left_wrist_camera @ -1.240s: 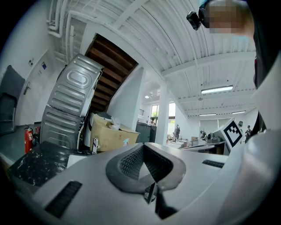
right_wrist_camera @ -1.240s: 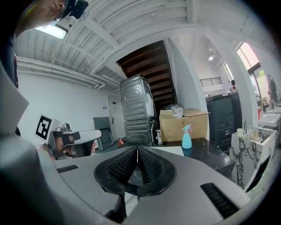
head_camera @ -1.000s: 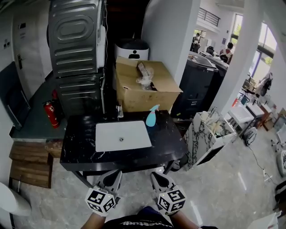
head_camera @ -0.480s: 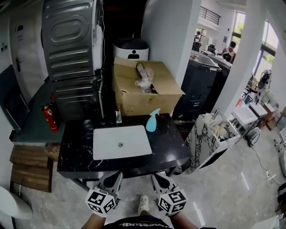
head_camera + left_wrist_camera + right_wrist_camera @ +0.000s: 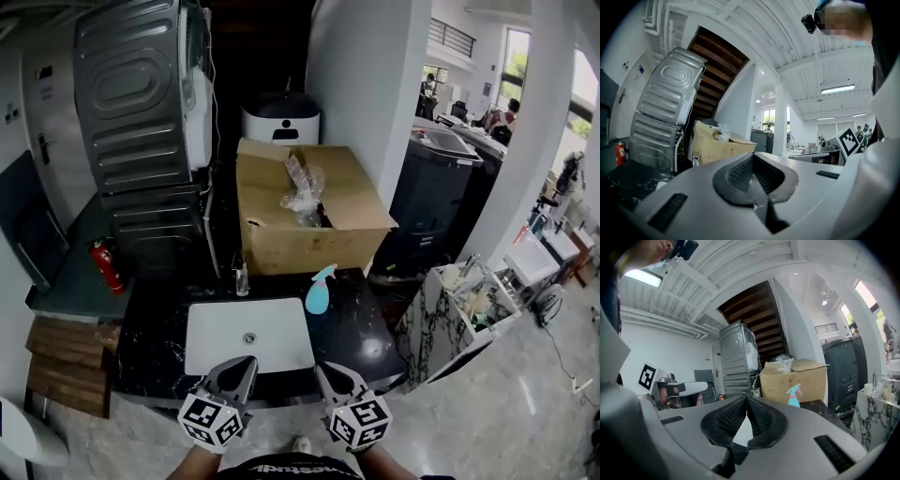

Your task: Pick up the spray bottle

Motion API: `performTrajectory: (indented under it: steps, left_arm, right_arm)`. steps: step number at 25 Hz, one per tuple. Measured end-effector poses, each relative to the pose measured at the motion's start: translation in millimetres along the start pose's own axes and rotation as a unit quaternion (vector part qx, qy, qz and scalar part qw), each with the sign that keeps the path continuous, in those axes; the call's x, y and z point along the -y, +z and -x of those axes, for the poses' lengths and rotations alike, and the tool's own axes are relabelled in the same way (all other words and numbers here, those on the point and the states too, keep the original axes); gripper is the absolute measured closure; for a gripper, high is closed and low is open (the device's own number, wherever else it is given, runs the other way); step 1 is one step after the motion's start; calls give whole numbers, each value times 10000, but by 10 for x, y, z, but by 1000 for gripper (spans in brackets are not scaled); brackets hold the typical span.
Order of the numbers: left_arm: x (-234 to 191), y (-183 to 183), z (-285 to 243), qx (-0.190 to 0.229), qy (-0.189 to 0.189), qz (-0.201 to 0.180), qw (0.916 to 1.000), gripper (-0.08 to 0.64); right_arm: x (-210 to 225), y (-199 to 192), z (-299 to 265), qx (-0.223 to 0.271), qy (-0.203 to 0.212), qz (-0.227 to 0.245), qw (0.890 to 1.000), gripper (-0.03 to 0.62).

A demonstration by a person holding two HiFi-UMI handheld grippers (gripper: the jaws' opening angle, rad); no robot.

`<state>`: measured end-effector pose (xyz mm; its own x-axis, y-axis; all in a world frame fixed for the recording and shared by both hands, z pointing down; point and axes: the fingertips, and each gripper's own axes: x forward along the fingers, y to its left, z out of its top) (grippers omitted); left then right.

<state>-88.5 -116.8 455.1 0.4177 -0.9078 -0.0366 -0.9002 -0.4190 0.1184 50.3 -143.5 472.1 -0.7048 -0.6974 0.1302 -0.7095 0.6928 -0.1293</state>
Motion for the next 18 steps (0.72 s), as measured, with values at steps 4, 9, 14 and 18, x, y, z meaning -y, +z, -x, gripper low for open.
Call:
performTrajectory:
  steps: [4,9,14,18]
  left_arm:
    - [2,31,-463,-37,35,-91,9999,545]
    - [9,35,-855,-105,85,-213,9997,545]
    - [-115,35,-1033,-219,134,-246,9994,545]
    - [-290,19,-1089,-255,179,-221,9993,545]
  right_arm:
    - [370,67,-156,17,110,-70,9999,554]
    - [747,65,-315,16,192,-237,9995,554]
    - [901,123,-477,59,191,-341,9992,554]
    - [934,80,-665,-9,171,-374,9992,554]
